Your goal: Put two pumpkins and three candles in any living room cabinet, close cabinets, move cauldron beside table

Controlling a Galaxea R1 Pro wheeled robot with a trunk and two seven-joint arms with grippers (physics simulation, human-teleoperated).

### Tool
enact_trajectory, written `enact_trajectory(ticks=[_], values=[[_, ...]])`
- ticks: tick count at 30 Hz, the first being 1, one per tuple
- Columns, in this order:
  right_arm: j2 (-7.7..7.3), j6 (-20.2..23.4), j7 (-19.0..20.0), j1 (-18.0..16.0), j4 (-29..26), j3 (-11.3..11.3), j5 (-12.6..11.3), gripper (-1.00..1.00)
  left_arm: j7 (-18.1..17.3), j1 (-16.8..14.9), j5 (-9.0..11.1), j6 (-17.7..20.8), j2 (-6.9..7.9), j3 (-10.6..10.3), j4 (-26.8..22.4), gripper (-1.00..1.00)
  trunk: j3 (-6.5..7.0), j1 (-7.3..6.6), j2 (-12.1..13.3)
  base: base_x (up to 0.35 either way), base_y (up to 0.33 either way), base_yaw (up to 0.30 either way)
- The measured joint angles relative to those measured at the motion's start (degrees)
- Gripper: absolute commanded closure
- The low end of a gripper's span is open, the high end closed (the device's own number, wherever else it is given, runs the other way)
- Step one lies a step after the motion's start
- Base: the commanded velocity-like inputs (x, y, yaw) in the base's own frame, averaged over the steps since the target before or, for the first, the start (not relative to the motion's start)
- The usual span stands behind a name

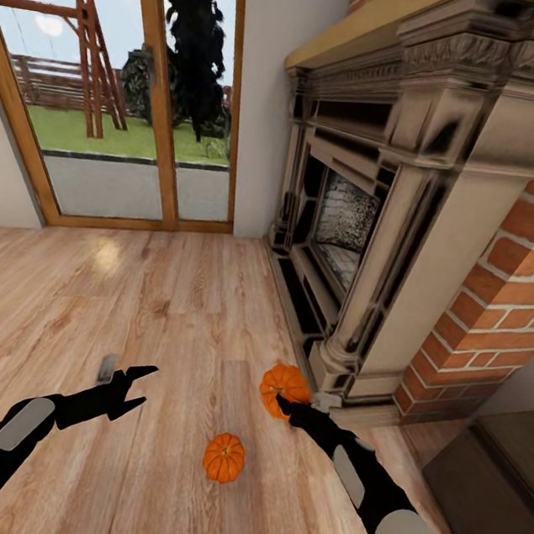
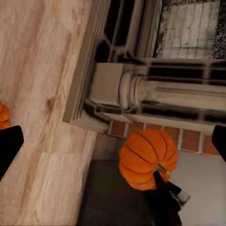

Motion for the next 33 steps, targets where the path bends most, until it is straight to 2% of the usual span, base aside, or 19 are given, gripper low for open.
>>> enact_trajectory(ticks=[1,2,3,4,5,6,7,8,10,13,16,18,22,24,27,33], values=[[-0.07,2.42,0.43,0.02,-2.19,0.06,0.11,1.00,0.02,0.00,-0.20,0.00,0.28,-0.03,0.08,-1.00,-0.01,0.00,0.00,0.000,0.000,0.000],[0.07,14.04,1.21,0.02,-7.58,-0.65,-2.05,1.00,0.43,0.06,-9.65,-6.67,1.04,-0.37,3.80,-1.00,-0.02,0.02,0.01,0.000,0.000,0.000],[0.20,22.16,1.32,0.07,-13.29,0.70,-4.75,1.00,0.42,0.01,-11.17,-8.45,0.99,-0.41,5.99,-1.00,-0.02,0.01,0.01,0.000,0.000,0.000],[0.18,24.55,1.29,0.05,-18.16,-0.35,-7.76,1.00,0.42,0.03,-12.45,-10.25,0.85,-0.45,8.17,-1.00,-0.02,0.01,0.01,0.000,0.000,0.000],[0.10,26.04,1.36,0.02,-24.34,-0.42,-11.29,1.00,0.43,0.01,-12.66,-10.77,0.78,-0.47,8.83,-1.00,-0.01,0.00,0.00,0.000,0.000,0.000],[0.02,27.21,1.37,0.02,-27.77,-0.34,-13.89,1.00,0.47,0.01,-13.21,-12.17,0.58,-0.50,10.12,-1.00,-0.01,0.00,0.00,0.000,0.000,0.000],[-0.04,28.03,1.38,0.00,-27.46,-0.32,-15.72,1.00,0.48,0.01,-13.41,-13.22,0.45,-0.52,10.67,-1.00,0.00,0.00,0.00,0.000,0.000,0.000],[-0.08,28.24,1.27,0.03,-26.00,-0.23,-15.09,1.00,0.49,0.01,-13.55,-14.38,0.29,-0.69,11.08,-1.00,-0.02,0.02,0.01,0.000,0.000,0.000],[0.11,29.25,1.32,-0.05,-27.41,-0.30,-18.44,1.00,0.50,0.01,-14.12,-17.73,-0.04,-2.08,13.20,-1.00,-0.01,0.00,0.00,0.000,0.000,0.000],[0.18,29.41,1.22,-0.06,-28.90,-0.17,-18.43,1.00,0.56,0.02,-14.85,-21.17,-0.93,-5.42,17.41,-1.00,-0.01,0.01,0.01,0.000,0.000,0.000],[0.36,29.44,1.05,-0.06,-29.33,0.10,-18.23,1.00,0.67,0.01,-15.06,-22.33,-1.60,-7.86,18.91,-1.00,-0.01,0.01,0.01,0.000,0.000,-0.015],[0.36,29.46,1.00,-0.06,-29.45,0.20,-18.16,1.00,1.77,0.01,-15.42,-23.15,-2.59,-9.85,19.29,-1.00,0.02,0.01,0.01,0.000,0.000,-0.154],[0.34,29.48,1.05,-0.06,-29.53,0.39,-18.09,1.00,9.19,0.01,-15.83,-24.33,-5.27,-15.02,19.43,-1.00,0.16,0.01,0.01,0.000,0.000,-0.243],[0.35,29.44,1.06,-0.06,-29.53,0.42,-18.03,1.00,11.28,0.01,-15.87,-24.40,-6.34,-16.92,19.23,-1.00,0.24,0.01,0.01,0.000,0.000,-0.267],[0.36,29.42,1.06,-0.06,-29.52,0.50,-17.94,1.00,11.96,0.01,-15.83,-24.43,-6.75,-17.78,18.67,-1.00,0.36,0.01,0.01,0.000,0.000,-0.271],[0.36,29.40,1.07,-0.06,-29.52,0.50,-17.88,1.00,11.95,0.01,-15.82,-24.50,-6.73,-17.96,18.24,-1.00,0.60,0.01,0.01,0.000,0.000,-0.258]])
